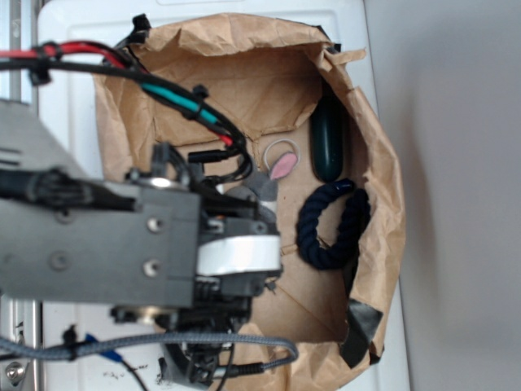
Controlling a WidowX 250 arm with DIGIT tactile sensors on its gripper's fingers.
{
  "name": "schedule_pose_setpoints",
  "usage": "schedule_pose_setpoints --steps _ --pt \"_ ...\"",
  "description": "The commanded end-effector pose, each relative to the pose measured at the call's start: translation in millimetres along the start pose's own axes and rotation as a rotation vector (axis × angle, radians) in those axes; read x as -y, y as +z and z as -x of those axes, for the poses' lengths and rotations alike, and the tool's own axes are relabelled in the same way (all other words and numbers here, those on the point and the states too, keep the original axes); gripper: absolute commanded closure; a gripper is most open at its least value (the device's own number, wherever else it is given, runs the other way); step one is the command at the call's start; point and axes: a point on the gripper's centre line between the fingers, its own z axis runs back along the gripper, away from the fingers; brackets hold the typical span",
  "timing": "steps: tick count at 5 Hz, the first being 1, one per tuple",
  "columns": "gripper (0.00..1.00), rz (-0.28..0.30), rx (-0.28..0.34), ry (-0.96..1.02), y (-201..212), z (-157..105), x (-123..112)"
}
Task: Grab the gray animal.
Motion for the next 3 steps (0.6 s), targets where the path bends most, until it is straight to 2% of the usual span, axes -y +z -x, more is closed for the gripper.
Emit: schedule_pose_setpoints --steps 1,2,3 --pt "0.00 0.009 0.051 -0.015 10.5 -8.5 3.8" --pt "0.00 0.009 0.051 -0.015 10.5 -8.5 3.8" --pt "0.00 -0.009 0.079 0.053 2.7 -36.5 7.0"
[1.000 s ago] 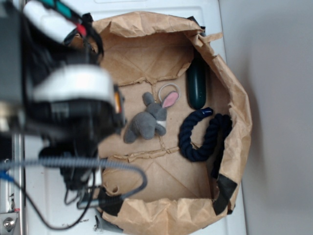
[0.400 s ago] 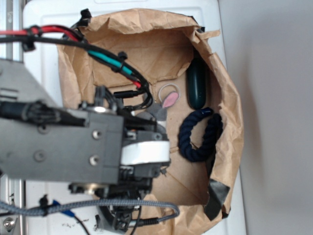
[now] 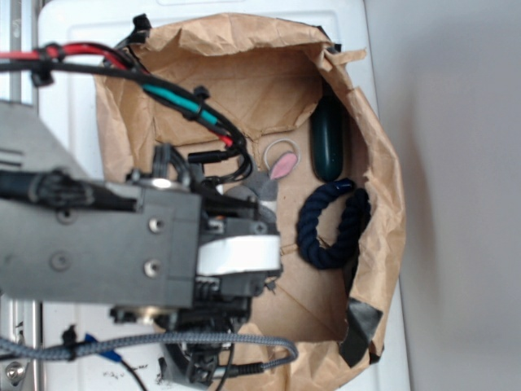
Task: Grab the gray animal.
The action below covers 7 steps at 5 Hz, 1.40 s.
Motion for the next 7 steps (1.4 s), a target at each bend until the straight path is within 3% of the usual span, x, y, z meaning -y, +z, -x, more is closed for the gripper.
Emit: schedule_pose_setpoints --steps 1,2,4,5,7 --pt "0.00 0.011 0.019 0.114 17.3 -69.2 15.4" --pt "0.00 0.024 0.047 0.153 34.0 -73.4 15.7" --pt "0.00 0.120 0.105 0.012 34.0 -45.1 -30.3" --pt "0.00 0.075 0.097 0.058 10.8 -56.2 -53.8" --pt "0.00 -0.071 0.085 0.034 -22.0 -36.1 -56.6"
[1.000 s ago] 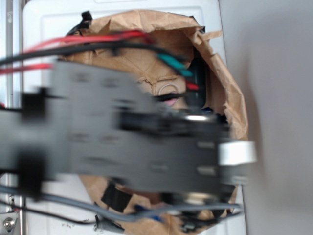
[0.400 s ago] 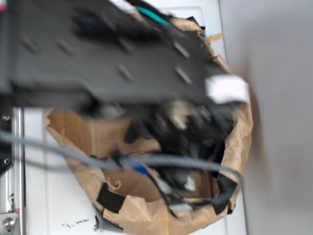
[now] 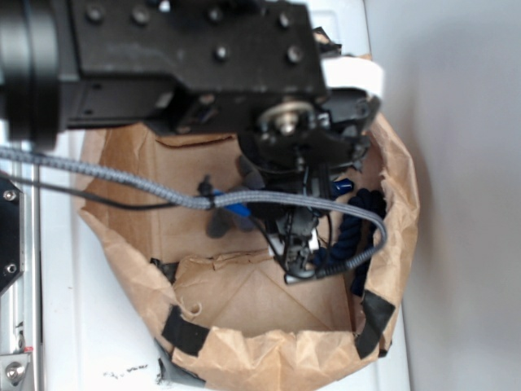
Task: Grab the gray animal.
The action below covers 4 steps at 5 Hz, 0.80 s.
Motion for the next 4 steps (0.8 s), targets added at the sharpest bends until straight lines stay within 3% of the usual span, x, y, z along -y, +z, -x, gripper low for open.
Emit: schedule_pose_setpoints --steps 1,3,4 --pt "0.00 -0.056 0.049 -0.137 -2.2 34.4 -12.9" --pt "0.00 -0.100 0.068 -0.101 -31.4 36.7 4.5" --pt "0.00 -0.106 0.044 -0.105 -45.5 40.2 14.6"
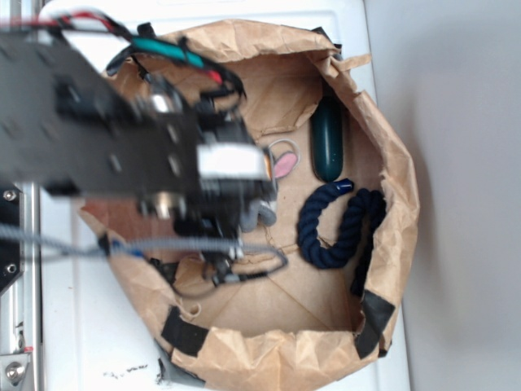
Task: Grab the gray animal.
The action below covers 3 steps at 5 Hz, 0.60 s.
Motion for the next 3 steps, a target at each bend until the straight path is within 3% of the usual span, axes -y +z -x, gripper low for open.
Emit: schedule_pose_setpoints --steps 1,2,3 --pt "0.00 0.058 -0.023 -0.013 -15.8 1.2 21.4" --pt "0.00 0.030 0.021 0.015 -27.7 -0.2 31.4" --pt "1.00 0.014 0.050 0.035 -30.6 -0.2 31.4"
